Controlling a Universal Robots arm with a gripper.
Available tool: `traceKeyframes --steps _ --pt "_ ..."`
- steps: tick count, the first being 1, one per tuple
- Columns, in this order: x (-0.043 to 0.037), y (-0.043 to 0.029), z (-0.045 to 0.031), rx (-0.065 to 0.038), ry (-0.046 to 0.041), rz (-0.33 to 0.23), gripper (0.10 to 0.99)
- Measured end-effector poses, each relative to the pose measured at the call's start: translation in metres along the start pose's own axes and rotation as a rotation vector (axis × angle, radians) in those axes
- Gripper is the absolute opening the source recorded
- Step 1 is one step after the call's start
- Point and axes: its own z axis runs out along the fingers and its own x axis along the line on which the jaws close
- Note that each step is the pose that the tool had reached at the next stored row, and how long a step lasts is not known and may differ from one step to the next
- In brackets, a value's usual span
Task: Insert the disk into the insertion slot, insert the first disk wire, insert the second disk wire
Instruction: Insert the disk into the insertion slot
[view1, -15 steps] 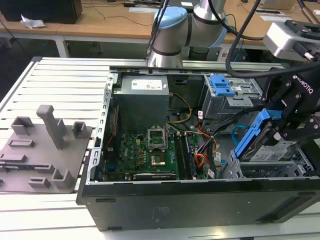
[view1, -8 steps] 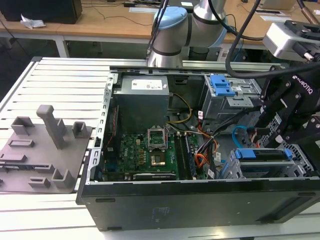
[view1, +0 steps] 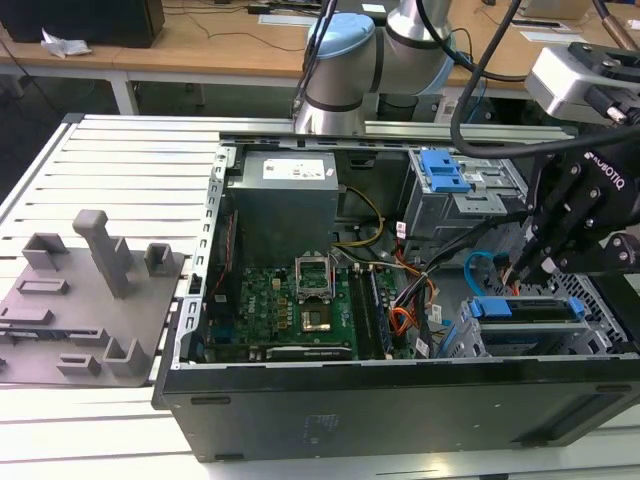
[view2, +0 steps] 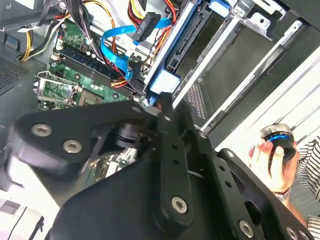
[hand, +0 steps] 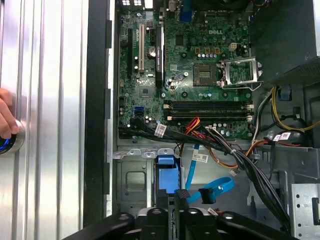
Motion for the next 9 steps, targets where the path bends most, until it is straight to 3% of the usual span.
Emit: traceKeyframes --steps 1,2,9 --pt "0.0 0.0 0.0001 0.0 -0.0001 0.0 0.176" --pt "0.0 0.0 0.0002 0.0 -0.0001 0.0 0.118" --pt "-0.0001 -0.0012 0.0008 0.0 -0.0004 0.0 0.106"
